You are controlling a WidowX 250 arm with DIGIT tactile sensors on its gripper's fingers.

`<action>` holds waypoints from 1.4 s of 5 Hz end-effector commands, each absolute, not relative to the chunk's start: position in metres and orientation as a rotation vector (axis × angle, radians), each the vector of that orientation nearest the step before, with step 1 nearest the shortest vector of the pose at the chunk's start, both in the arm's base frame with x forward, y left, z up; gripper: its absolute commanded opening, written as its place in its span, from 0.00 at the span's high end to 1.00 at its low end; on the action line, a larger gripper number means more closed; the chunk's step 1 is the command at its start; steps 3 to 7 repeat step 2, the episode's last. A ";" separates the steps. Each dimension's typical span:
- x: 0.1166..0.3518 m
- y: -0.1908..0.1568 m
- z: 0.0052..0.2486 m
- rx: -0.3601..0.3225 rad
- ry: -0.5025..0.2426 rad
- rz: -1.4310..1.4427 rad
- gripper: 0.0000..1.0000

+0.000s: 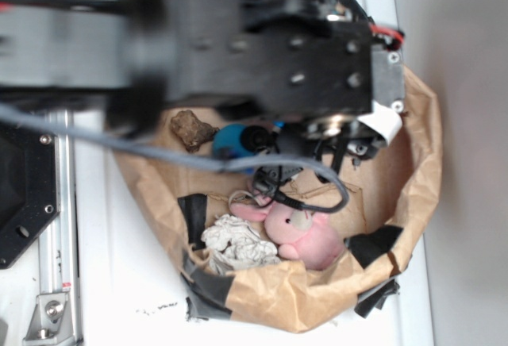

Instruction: Grab the blue block.

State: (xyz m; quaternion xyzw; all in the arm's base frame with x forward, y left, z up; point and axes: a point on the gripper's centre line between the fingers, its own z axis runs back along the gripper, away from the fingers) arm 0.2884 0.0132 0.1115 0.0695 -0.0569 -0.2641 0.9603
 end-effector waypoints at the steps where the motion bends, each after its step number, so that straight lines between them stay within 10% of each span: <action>1: 0.292 -0.005 0.182 0.175 -0.080 -0.364 1.00; 7: 0.293 -0.004 0.185 0.101 -0.064 -0.288 1.00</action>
